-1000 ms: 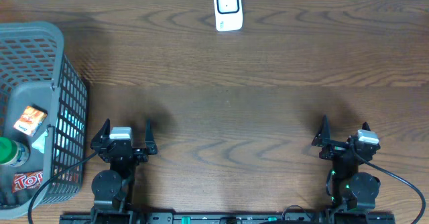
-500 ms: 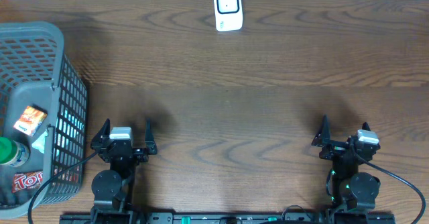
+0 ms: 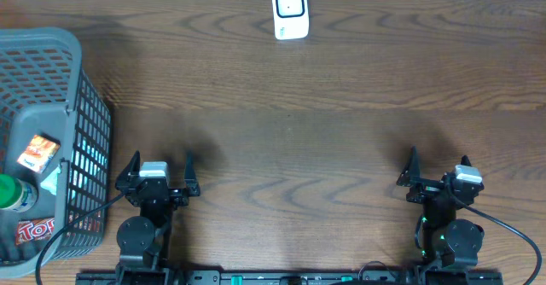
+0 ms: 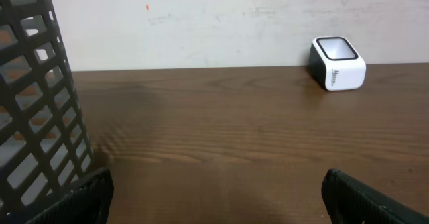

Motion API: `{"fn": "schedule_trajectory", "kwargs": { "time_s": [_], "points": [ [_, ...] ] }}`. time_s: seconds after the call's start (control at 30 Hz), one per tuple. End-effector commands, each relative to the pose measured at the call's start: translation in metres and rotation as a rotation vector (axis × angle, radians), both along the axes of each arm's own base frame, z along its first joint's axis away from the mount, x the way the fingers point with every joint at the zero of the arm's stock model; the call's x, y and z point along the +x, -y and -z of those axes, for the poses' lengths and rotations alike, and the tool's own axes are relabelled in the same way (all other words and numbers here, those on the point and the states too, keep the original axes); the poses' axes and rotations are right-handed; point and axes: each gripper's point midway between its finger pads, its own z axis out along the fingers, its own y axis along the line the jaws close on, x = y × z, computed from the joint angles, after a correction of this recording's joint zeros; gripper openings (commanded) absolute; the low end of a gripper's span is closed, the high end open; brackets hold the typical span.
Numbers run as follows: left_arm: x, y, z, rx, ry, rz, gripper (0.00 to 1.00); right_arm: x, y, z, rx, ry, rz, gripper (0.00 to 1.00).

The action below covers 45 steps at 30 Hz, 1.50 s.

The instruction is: Scan the item barcode

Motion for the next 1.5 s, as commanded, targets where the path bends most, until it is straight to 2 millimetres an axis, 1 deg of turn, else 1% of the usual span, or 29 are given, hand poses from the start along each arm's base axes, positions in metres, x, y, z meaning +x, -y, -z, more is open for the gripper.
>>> {"fn": "schedule_trajectory", "kwargs": {
  "time_s": [0.0,0.07,0.13,0.2,0.3,0.43,0.57,0.63,0.67,0.7,0.77,0.83,0.9,0.93,1.0,1.07,1.17,1.2,1.27,1.33,1.4,1.43,1.47],
  "points": [
    [0.0,0.003,0.016,0.003,-0.039,0.017,1.0,0.0,0.001,0.0,0.012,0.003,0.007,0.99],
    [0.0,0.009,0.016,-0.002,-0.039,0.054,1.0,0.0,0.001,0.0,0.012,0.003,0.007,0.99],
    [-0.001,0.02,0.013,-0.011,-0.034,0.12,1.0,0.0,0.001,0.0,0.012,0.003,0.007,0.99],
    [-0.003,0.028,0.008,-0.017,-0.024,0.167,1.0,0.0,0.001,0.0,0.012,0.003,0.007,0.99],
    [-0.004,0.032,-0.006,-0.019,0.001,0.191,1.0,0.0,0.001,0.0,0.012,0.003,0.007,0.99],
    [-0.007,0.032,-0.034,-0.04,0.014,0.188,1.0,0.0,0.001,0.0,0.012,0.003,0.007,0.99],
    [-0.007,0.032,-0.059,-0.12,-0.063,0.176,1.0,0.0,0.001,0.0,0.012,0.003,0.007,0.99],
    [-0.006,0.032,-0.077,-0.133,-0.108,0.171,1.0,0.0,0.001,0.0,0.012,0.003,0.007,0.99],
    [-0.004,0.032,-0.091,-0.134,-0.137,0.169,1.0,0.0,0.001,0.0,0.012,0.003,0.007,0.99],
    [-0.003,0.032,-0.1,-0.141,-0.154,0.167,1.0,0.0,0.001,0.0,0.012,0.003,0.007,0.99],
    [-0.002,0.032,-0.127,-0.194,-0.231,0.15,1.0,0.0,0.001,0.0,0.012,0.003,0.007,0.99],
    [-0.005,0.035,-0.14,-0.217,-0.321,0.151,1.0,0.0,0.001,0.0,0.012,0.003,0.007,0.99],
    [-0.012,0.046,-0.146,-0.238,-0.432,0.202,1.0,0.0,0.001,0.0,0.012,0.003,0.007,0.99],
    [-0.015,0.049,-0.146,-0.249,-0.483,0.218,1.0,0.0,0.001,0.0,0.012,0.003,0.007,0.99],
    [-0.024,0.058,-0.137,-0.275,-0.594,0.256,1.0,0.0,0.001,0.0,0.012,0.003,0.007,0.99],
    [-0.022,0.064,-0.131,-0.291,-0.632,0.284,1.0,0.0,0.001,0.0,0.012,0.003,0.007,0.99],
    [-0.018,0.066,-0.136,-0.297,-0.633,0.291,0.99,0.0,0.001,0.0,0.012,0.003,0.007,0.99],
    [-0.018,0.065,-0.141,-0.307,-0.626,0.283,1.0,0.0,0.001,0.0,0.012,0.003,0.007,0.99],
    [-0.015,0.059,-0.16,-0.333,-0.592,0.236,0.99,0.0,0.001,0.0,0.012,0.003,0.007,0.99],
    [-0.011,0.042,-0.183,-0.354,-0.544,0.124,1.0,0.0,0.001,0.0,0.012,0.003,0.007,0.99],
    [-0.012,0.015,-0.207,-0.368,-0.495,-0.045,1.0,0.0,0.001,0.0,0.012,0.003,0.007,0.99],
    [-0.015,-0.005,-0.221,-0.376,-0.468,-0.164,0.99,0.0,0.001,0.0,0.012,0.003,0.007,0.99],
    [-0.018,-0.014,-0.229,-0.375,-0.459,-0.216,1.0,0.0,0.001,0.0,0.012,0.003,0.007,0.99]
  ]
}}
